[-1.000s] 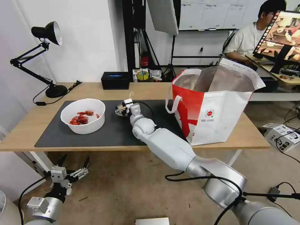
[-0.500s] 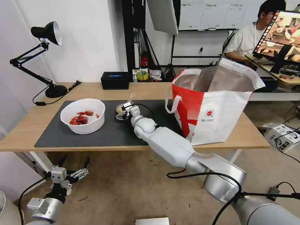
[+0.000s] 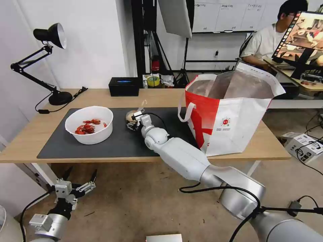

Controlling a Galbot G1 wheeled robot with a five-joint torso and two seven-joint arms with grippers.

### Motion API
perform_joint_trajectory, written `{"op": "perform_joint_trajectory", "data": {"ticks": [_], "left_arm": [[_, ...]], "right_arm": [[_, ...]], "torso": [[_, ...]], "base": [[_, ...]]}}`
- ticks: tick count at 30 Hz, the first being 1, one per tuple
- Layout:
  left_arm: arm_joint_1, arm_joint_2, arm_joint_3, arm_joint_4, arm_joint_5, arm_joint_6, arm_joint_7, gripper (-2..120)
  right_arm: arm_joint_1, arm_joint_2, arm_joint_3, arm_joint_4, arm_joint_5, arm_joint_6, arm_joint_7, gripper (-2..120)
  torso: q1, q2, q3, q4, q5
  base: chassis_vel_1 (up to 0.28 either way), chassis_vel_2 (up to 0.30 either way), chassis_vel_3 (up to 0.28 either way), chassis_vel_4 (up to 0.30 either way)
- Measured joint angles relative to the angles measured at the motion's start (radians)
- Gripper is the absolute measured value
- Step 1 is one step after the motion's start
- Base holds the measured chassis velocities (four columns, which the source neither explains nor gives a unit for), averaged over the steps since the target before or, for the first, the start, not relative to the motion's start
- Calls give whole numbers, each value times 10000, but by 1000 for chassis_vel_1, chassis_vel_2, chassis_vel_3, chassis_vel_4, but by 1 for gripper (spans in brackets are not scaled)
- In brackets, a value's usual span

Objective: Pick up the trash from the table and place it into the takeout bag.

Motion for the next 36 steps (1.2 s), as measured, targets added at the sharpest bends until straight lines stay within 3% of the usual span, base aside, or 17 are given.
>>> {"op": "perform_joint_trajectory", "data": {"ticks": [10,14,16,27,36], "left_arm": [[79,-45,3,-83,3,-1,0,100],[139,-59,3,-110,31,-6,-3,100],[150,-64,24,-139,62,-8,-3,100],[204,-131,69,-229,193,16,-26,100],[289,-185,76,-318,264,11,-36,100]], "right_arm": [[-345,-312,282,1001,550,-127,462,24],[-610,-1017,249,2191,585,-48,744,11],[-886,-1798,147,3270,581,-7,925,4],[-2144,-4087,379,7038,568,29,1155,3],[-3370,-5797,1798,9816,-62,324,728,3]], "torso": [[0,0,1,2,0],[-1,1,-1,2,0],[0,0,-1,0,2],[0,0,0,0,3],[0,0,0,0,4]], "base": [[0,0,0,0],[0,0,0,0],[0,0,0,0],[0,0,0,0],[0,0,0,0]]}}
